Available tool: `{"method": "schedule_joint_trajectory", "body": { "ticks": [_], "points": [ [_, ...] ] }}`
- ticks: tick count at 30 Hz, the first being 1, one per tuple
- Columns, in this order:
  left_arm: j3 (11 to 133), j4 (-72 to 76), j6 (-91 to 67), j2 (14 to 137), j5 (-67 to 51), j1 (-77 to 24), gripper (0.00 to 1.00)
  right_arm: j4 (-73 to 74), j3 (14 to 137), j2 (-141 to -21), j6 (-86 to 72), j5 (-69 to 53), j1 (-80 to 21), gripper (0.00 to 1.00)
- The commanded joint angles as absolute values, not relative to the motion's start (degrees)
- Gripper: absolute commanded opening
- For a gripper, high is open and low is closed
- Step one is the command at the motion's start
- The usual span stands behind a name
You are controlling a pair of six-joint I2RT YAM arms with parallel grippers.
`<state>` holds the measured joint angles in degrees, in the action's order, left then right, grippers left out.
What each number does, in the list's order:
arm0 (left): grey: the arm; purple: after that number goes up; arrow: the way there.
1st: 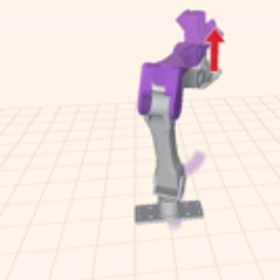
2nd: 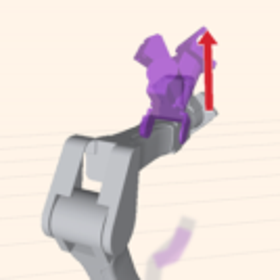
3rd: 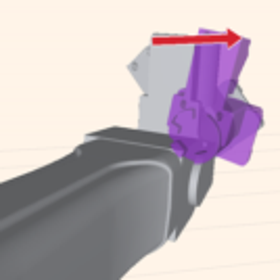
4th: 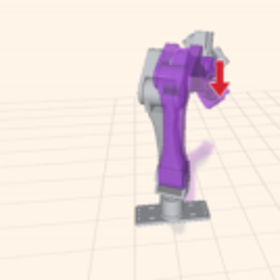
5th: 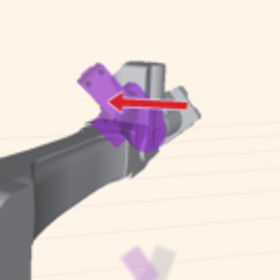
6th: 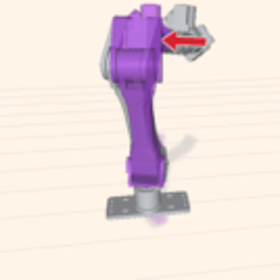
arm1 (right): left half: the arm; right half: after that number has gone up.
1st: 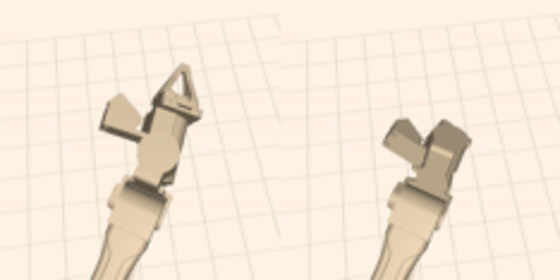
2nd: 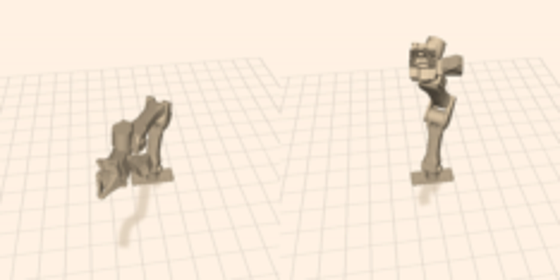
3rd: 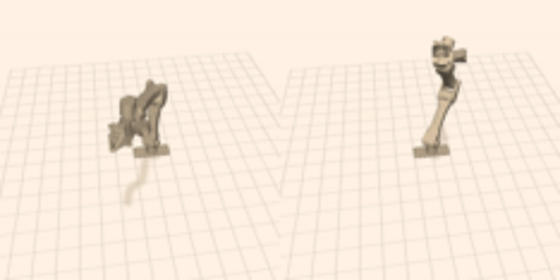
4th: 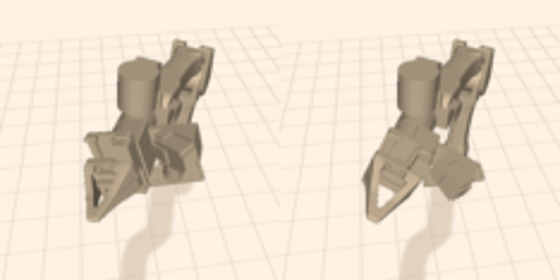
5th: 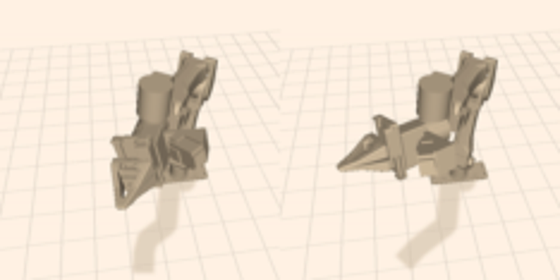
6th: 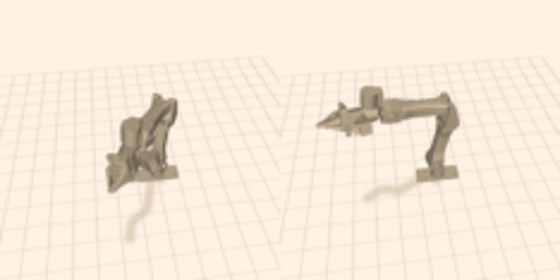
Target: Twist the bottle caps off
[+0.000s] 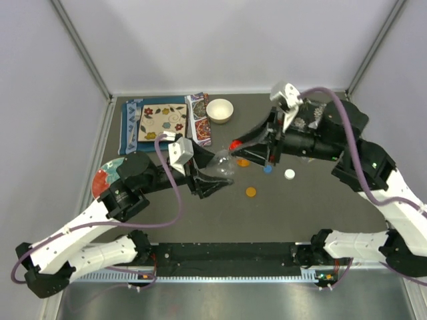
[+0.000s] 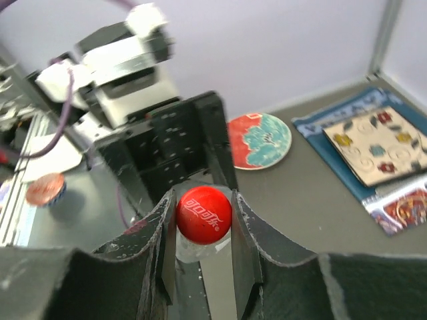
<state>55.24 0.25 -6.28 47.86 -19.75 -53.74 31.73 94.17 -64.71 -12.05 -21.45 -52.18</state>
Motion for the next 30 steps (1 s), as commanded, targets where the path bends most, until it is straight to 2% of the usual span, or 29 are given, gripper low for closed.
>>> {"method": "schedule_joint_trajectory", "body": {
  "ticks": [1,5,12,19,30],
  "points": [
    [59.0,5.9,-18.3,50.2,-45.9,-50.4,0.40,30.5,93.7,-60.8,-2.9,-39.0,-52.7,0.00],
    [58.4,11.2,-23.7,52.3,-54.8,-49.0,0.40,30.4,92.7,-59.7,-1.3,-46.4,-52.6,0.00],
    [57.6,17.9,-30.1,55.8,-61.0,-47.8,0.42,30.0,90.9,-57.2,1.5,-54.4,-52.6,0.00],
    [57.5,22.0,-33.4,58.5,-63.6,-47.1,0.42,29.4,90.6,-56.3,2.0,-62.4,-52.7,0.00],
    [54.5,22.0,-33.5,58.8,-64.4,-43.3,0.41,29.8,93.0,-55.5,2.5,-65.6,-52.6,0.00]
  ]
}}
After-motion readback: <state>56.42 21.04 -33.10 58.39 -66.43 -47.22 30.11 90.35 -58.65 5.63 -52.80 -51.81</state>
